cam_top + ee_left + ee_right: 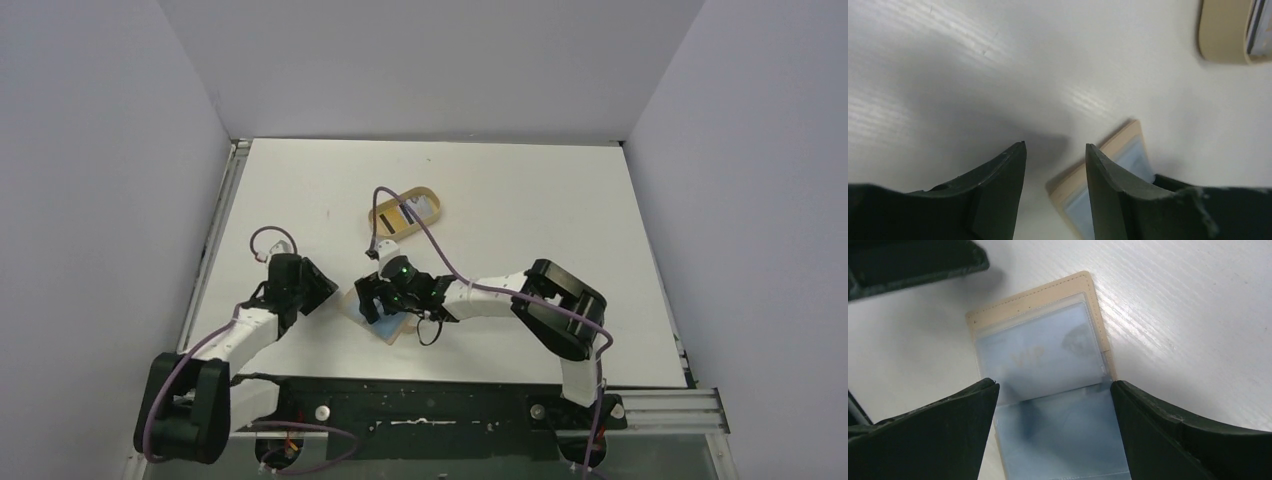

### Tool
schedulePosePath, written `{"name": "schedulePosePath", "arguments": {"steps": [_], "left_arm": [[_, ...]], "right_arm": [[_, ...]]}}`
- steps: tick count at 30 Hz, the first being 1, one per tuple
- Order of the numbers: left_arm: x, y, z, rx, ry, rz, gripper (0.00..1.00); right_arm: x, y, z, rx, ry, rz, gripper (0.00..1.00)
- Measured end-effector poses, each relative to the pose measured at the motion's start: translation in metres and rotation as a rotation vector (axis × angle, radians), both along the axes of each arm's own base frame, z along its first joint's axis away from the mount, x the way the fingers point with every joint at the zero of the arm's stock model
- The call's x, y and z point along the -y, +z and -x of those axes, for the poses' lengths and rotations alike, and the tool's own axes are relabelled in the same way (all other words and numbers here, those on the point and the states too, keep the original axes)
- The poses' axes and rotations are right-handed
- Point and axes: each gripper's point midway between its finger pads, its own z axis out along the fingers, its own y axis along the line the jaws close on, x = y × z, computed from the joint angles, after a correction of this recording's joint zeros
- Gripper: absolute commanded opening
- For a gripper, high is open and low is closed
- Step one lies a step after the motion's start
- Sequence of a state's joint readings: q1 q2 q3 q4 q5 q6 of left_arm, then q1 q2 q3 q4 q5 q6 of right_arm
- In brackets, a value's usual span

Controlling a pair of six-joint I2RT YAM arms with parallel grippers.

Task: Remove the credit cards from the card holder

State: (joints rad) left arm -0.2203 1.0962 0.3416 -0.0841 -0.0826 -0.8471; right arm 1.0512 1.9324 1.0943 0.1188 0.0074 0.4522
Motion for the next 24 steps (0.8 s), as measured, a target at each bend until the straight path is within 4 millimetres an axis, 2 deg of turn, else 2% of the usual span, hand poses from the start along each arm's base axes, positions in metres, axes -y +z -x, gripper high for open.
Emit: {"name": "schedulePosePath", "arguments": {"steps": [3,5,10,18,24], "left_arm": [[0.009,0.002,-0.024,-0.001,-0.036,0.105,0.47],[0.028,0.004,-0.044,0.008,-0.113,0.192,0.48],[0.062,0.007,-0.06,0.05,-0.249,0.35,0.49],[0.074,0.008,-0.05,0.046,-0.32,0.378,0.44],[0.076,0.005,-0.027,0.016,-0.327,0.404,0.36]], "right_arm": [[0.002,0.002,-0.001,-0.032,0.015,-0.065,0.89],[0.002,0.003,-0.002,-0.048,0.03,-0.093,0.89],[0.002,0.006,-0.002,-0.087,0.069,-0.133,0.89],[0.003,0.007,-0.003,-0.114,0.096,-0.17,0.89],[0.004,0.009,-0.004,-0.137,0.106,-0.208,0.89]]}}
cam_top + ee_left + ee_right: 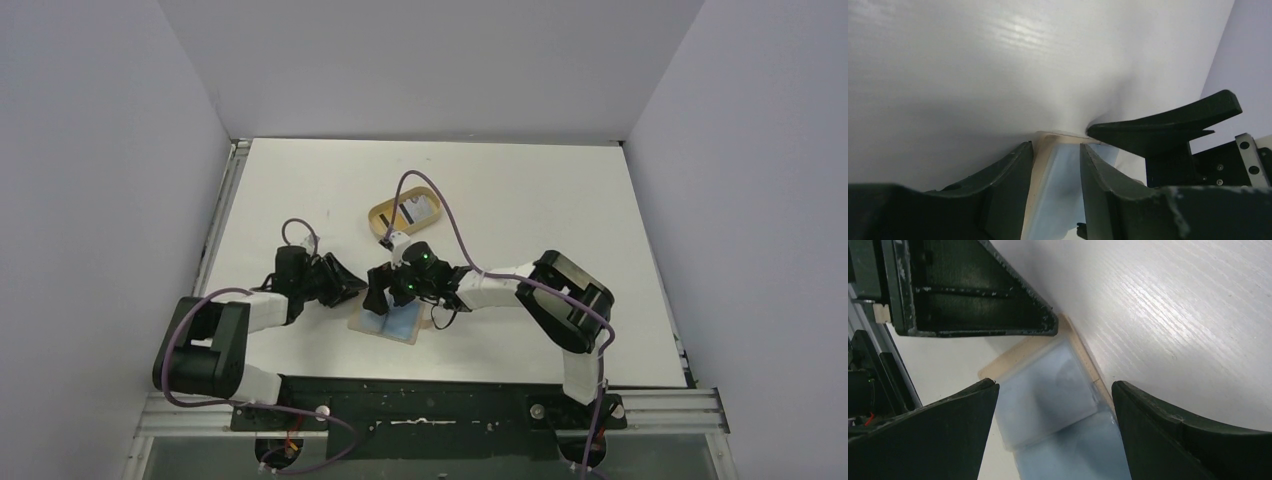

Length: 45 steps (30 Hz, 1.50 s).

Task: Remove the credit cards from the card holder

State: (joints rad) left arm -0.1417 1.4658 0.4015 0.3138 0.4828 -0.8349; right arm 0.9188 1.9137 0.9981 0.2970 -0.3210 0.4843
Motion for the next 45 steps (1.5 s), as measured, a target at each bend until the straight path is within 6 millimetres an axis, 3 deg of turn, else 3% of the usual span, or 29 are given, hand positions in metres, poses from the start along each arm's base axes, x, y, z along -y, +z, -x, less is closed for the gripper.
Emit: {"name": "schedulePosePath", "arguments": {"steps": [6,14,18,24,26,28,33,45], "left_arm": [[0.0,-0.003,0.03,-0.064,0.003,0.015,0.32],[-0.009,-0.003,0.049,-0.111,0.037,-0.016,0.39],[-0.016,-0.002,0.055,-0.113,0.049,-0.058,0.42],[-0.026,-0.002,0.063,-0.113,0.065,-0.121,0.43],[-0.026,-0.002,0.064,-0.112,0.065,-0.13,0.43],[-0.026,-0.002,0.064,-0.11,0.063,-0.134,0.43],[-0.012,-0.003,0.065,-0.104,0.031,-0.124,0.43],[0.002,-0.001,0.072,-0.109,0.052,-0.045,0.4]], "right_arm": [[0.002,0.001,-0.002,-0.01,0.002,-0.011,0.89],[0.008,0.002,-0.001,-0.016,-0.01,-0.019,0.9],[0.039,0.004,0.004,-0.009,-0.073,0.112,0.92],[0.089,0.037,0.008,0.06,-0.215,0.26,0.92],[0.101,0.037,0.013,0.056,-0.247,0.281,0.91],[0.115,0.026,0.021,0.025,-0.272,0.315,0.89],[0.141,-0.014,0.043,-0.077,-0.307,0.41,0.79],[0.121,-0.015,0.049,-0.143,-0.319,0.28,0.39]]}}
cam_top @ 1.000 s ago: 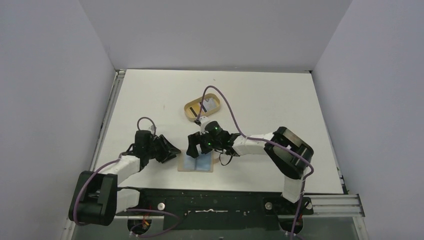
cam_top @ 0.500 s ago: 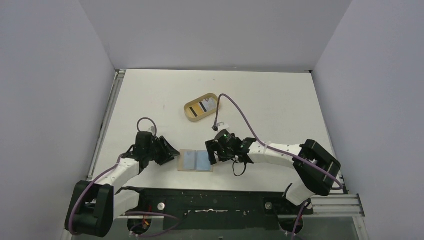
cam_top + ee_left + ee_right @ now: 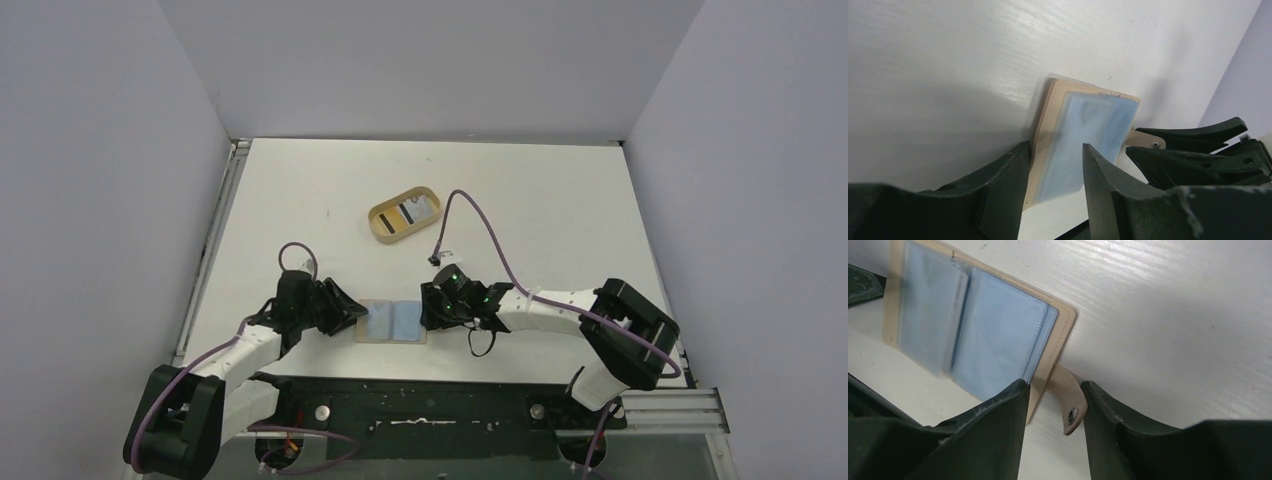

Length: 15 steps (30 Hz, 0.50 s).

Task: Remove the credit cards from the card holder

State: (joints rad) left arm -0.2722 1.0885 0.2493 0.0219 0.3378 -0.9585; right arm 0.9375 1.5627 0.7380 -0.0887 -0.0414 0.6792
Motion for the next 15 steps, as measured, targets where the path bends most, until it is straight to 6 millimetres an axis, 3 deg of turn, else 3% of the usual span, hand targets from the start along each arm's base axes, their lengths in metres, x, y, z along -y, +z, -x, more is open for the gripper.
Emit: {"name": "schedulePosePath", "arguments": {"steps": [8,15], "left_arm": [[-0.002,-0.002,0.013,-0.031,0.047,0.034,0.26],[-0.004,-0.003,0.015,-0.042,0.104,0.073,0.17]], "right_arm": [[-0.006,-0.005,0.003,-0.026,-0.005,-0.034,0.05],[-0.007,-0.006,0.001,-0.031,-0.016,-0.054,0.01]]}}
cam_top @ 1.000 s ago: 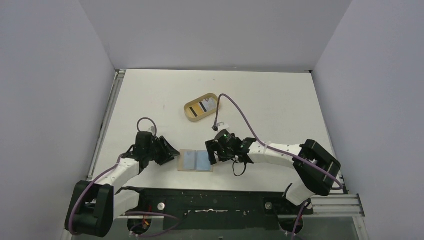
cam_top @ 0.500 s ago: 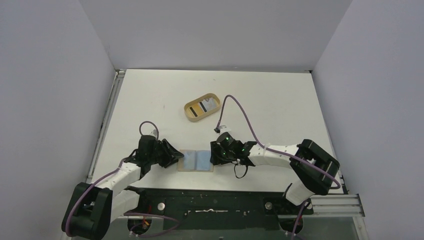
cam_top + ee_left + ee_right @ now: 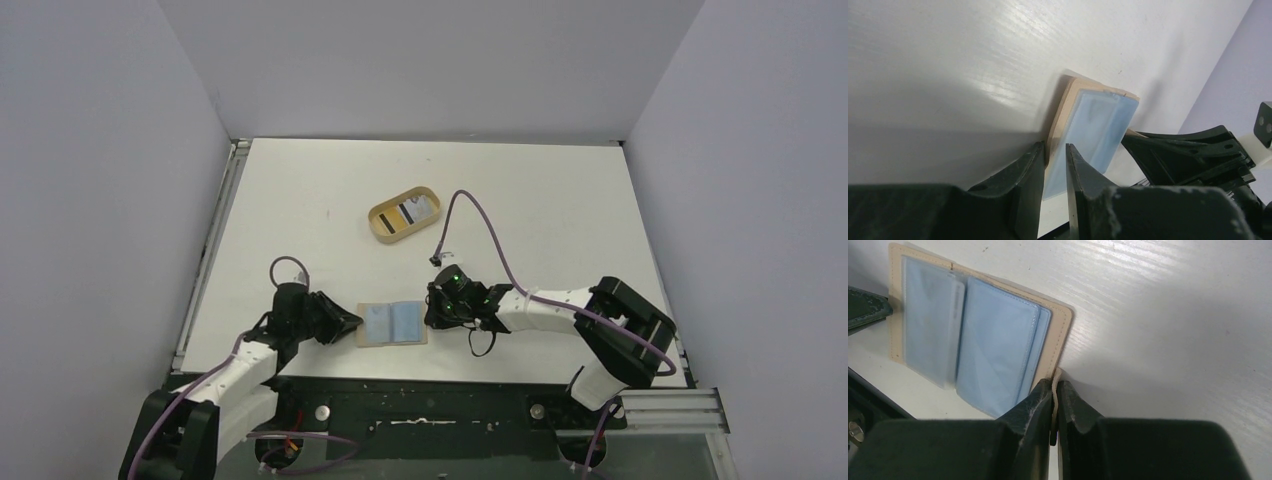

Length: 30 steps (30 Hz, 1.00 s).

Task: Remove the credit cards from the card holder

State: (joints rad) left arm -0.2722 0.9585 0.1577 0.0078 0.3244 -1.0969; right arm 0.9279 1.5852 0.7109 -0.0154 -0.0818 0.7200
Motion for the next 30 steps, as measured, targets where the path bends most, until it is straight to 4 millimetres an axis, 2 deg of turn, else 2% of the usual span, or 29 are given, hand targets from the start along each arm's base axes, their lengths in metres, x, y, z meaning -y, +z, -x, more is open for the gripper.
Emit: {"name": "schedulePosePath", "arguments": {"steps": [5,11,16,23,27,30], "left_arm": [[0.001,0.004,0.0,0.013,0.039,0.045,0.11],[0.005,0.028,-0.011,0.105,0.075,0.116,0.01],[0.003,0.038,-0.012,0.149,0.09,0.132,0.01],[-0.002,0.03,-0.009,0.124,0.103,0.106,0.03],[-0.005,0.024,-0.004,0.109,0.097,0.074,0.08],[-0.008,0.02,-0.001,0.104,0.092,0.051,0.1]], "right_arm": [[-0.003,0.0,-0.003,0.003,-0.003,-0.018,0.01],[-0.013,0.0,-0.006,0.007,0.002,-0.059,0.01],[-0.017,0.0,-0.007,0.009,0.002,-0.077,0.02],[-0.019,0.0,-0.007,0.009,0.005,-0.088,0.03],[-0.02,0.0,-0.007,0.009,0.006,-0.09,0.12],[-0.02,0.0,-0.006,0.007,0.01,-0.095,0.14]]}}
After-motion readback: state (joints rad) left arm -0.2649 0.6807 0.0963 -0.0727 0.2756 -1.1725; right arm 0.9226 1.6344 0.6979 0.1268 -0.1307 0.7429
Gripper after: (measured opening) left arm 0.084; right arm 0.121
